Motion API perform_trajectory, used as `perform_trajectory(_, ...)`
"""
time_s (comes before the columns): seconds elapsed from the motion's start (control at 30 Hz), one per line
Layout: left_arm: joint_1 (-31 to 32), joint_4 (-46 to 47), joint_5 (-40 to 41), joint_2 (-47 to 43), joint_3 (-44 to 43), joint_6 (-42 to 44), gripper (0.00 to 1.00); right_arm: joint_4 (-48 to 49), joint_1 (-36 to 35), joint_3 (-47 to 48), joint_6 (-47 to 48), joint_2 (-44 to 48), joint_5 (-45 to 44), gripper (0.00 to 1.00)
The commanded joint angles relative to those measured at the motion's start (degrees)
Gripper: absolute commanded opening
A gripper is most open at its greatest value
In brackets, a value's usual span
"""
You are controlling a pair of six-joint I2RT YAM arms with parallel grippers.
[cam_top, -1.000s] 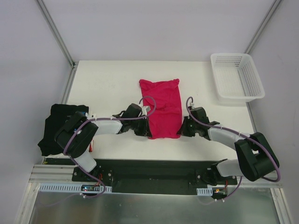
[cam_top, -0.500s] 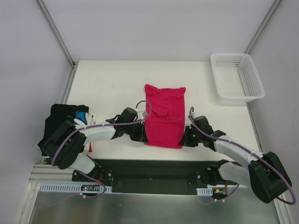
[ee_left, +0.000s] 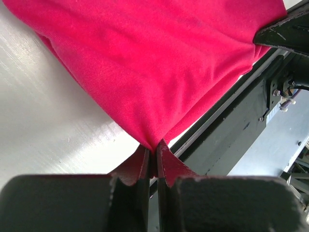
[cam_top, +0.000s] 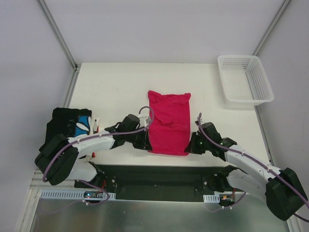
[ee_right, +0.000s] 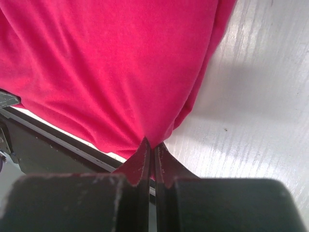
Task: Fold and stack the t-shirts
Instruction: Grab one side of the 2/3 rectangular tshirt with both arms, then fold the long partially folded tshirt into a neat square
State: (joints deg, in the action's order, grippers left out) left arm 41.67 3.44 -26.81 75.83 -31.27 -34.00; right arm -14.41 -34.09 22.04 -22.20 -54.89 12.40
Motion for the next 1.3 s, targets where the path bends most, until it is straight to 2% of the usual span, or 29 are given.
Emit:
perform_trajectory(0.0, 0.17, -2.91, 2.02, -1.65, -3.27, 2.27, 0.00, -1.49, -0.19, 4.05, 0.13, 0.40, -4.31, 0.01)
perform_trajectory(0.5, -0.10, -6.17, 4.74, -0.51, -12.06, 7.98, 0.00, -1.58, -0.02, 14.43, 4.70, -2.94, -11.08, 0.01)
perform_trajectory(0.9, -3.52, -7.22, 7.64, 0.02, -18.21, 11.67, 0.00, 1.14, 2.36, 19.44, 7.78, -7.77, -12.05, 0.01)
perform_trajectory(1.27, -4.84, -7.22, 8.62, 4.50, -26.74, 13.96, 0.00, 1.93, 5.17, 29.10, 12.17, -14.09, -14.51, 0.01)
